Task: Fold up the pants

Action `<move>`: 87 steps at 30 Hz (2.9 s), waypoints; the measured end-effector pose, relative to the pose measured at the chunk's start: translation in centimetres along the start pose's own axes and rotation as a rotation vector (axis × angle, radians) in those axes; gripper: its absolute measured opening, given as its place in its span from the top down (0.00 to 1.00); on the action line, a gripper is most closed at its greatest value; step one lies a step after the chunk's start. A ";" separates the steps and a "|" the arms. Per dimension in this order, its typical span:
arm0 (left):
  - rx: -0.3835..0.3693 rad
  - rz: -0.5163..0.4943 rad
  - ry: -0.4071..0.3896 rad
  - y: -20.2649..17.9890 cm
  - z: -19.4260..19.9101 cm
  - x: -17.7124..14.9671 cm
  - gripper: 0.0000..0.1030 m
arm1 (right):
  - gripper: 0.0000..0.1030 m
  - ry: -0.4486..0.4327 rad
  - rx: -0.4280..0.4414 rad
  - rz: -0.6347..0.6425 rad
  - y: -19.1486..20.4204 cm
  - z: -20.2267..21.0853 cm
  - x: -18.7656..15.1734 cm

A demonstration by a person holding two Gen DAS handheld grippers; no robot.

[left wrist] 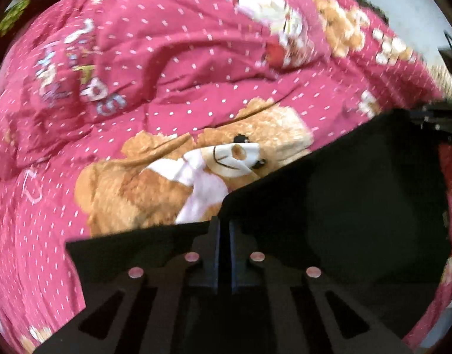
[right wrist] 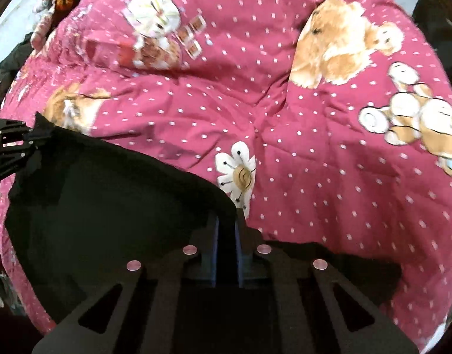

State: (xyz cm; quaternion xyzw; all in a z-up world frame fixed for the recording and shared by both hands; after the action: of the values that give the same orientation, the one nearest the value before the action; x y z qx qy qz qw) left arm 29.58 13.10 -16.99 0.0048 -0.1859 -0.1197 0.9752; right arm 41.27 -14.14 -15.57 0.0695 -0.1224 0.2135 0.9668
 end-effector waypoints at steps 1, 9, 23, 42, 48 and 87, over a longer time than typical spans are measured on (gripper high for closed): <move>-0.007 0.016 -0.010 -0.1 0.9 -0.5 0.94 | 0.92 -0.013 0.005 -0.008 0.1 0.8 -0.3; -0.063 0.070 -0.019 -4.7 7.0 -5.8 0.94 | 0.92 -0.072 0.048 -0.104 1.6 7.4 -6.9; -0.096 0.047 0.261 -14.2 4.7 -20.3 0.88 | 0.84 0.162 0.029 -0.311 2.6 4.1 -28.3; -0.049 0.563 0.078 -2.6 7.8 -20.8 0.50 | 0.54 0.055 0.119 -0.386 6.4 8.3 -27.8; -0.191 0.758 -0.012 -0.2 8.1 -21.0 0.39 | 0.54 0.079 0.150 -0.361 9.3 7.5 -26.2; -0.184 0.534 -0.010 0.6 8.7 -21.0 0.67 | 0.54 0.176 0.143 -0.174 17.0 3.8 -23.3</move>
State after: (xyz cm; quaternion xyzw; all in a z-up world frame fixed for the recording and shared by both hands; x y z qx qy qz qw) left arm 7.64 18.97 -16.41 -0.1335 -0.1736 0.1253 0.9677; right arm 12.72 -8.78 -16.76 0.1296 -0.0152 0.1422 0.9812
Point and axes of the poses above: each gripper's, at about its wrist camera, not at the fingertips, and z roughly against the way its jaws point, y to its left, x to its top, the point moved 9 cm from there along -z, roughly the way its jaws point, and after that the axes turned 15 degrees about -z, right-handed, at the moved point
